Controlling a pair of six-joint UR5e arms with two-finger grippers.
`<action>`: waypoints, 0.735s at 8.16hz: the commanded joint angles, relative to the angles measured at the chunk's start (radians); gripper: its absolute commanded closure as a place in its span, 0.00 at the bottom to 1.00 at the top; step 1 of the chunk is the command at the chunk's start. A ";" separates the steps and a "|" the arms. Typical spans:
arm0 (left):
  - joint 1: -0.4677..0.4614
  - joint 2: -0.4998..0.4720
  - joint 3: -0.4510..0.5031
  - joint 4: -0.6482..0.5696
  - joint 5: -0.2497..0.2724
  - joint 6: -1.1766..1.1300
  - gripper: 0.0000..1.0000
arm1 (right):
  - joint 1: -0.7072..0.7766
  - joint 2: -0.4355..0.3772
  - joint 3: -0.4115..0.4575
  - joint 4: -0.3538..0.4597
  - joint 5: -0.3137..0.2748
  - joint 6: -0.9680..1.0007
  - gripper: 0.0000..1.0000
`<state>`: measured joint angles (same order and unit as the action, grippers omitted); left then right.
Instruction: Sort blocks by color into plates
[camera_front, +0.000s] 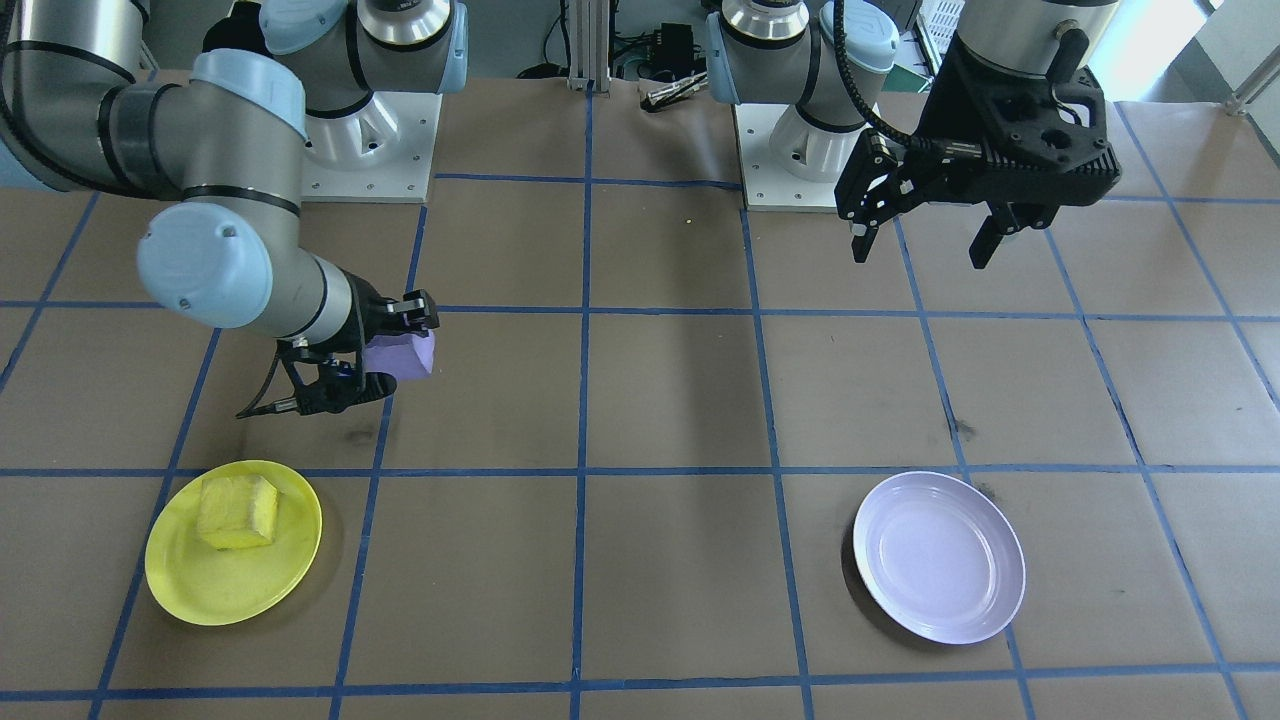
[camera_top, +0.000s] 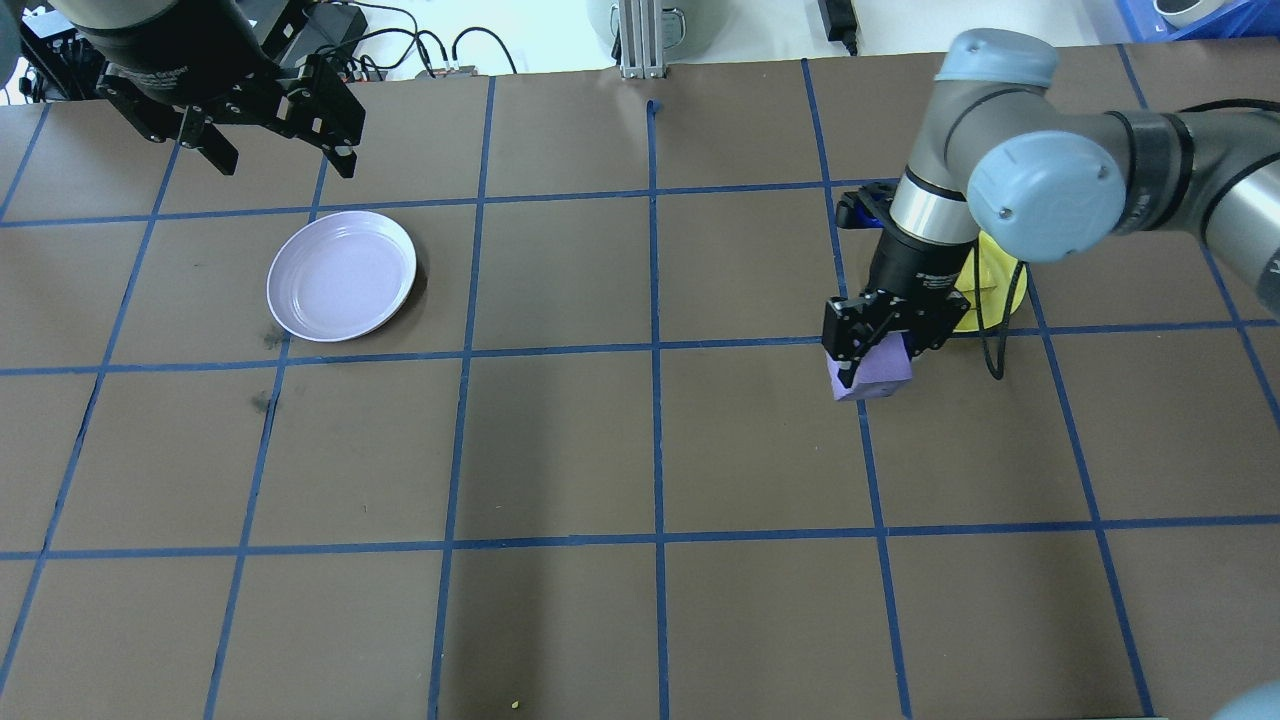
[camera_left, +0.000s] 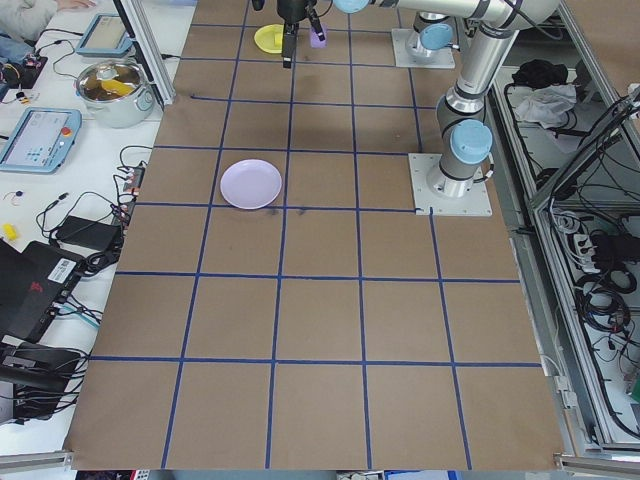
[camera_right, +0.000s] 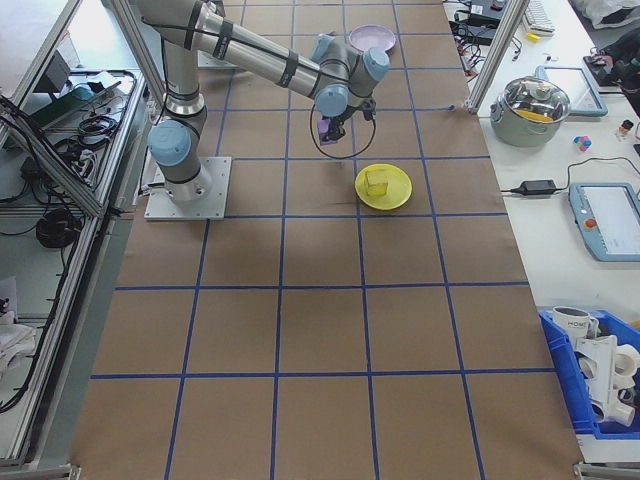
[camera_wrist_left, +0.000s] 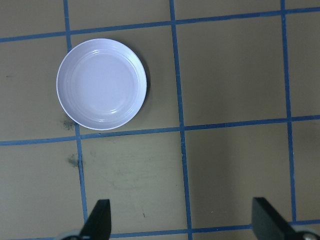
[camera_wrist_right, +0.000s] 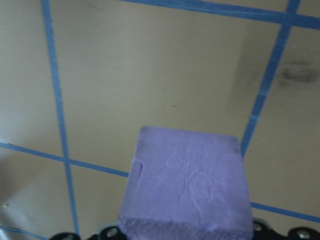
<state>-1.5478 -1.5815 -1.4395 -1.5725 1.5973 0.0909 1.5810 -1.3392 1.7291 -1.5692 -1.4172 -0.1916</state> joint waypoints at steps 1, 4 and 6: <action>0.002 -0.002 0.002 0.000 0.003 0.003 0.00 | 0.160 0.018 -0.089 -0.003 0.134 0.249 1.00; 0.043 0.003 0.002 -0.007 0.004 0.045 0.00 | 0.275 0.127 -0.140 -0.128 0.211 0.421 1.00; 0.081 0.011 -0.010 -0.011 0.000 0.087 0.00 | 0.342 0.188 -0.141 -0.221 0.231 0.500 1.00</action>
<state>-1.4994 -1.5788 -1.4386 -1.5792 1.5996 0.1452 1.8611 -1.2100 1.5935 -1.7108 -1.2106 0.2312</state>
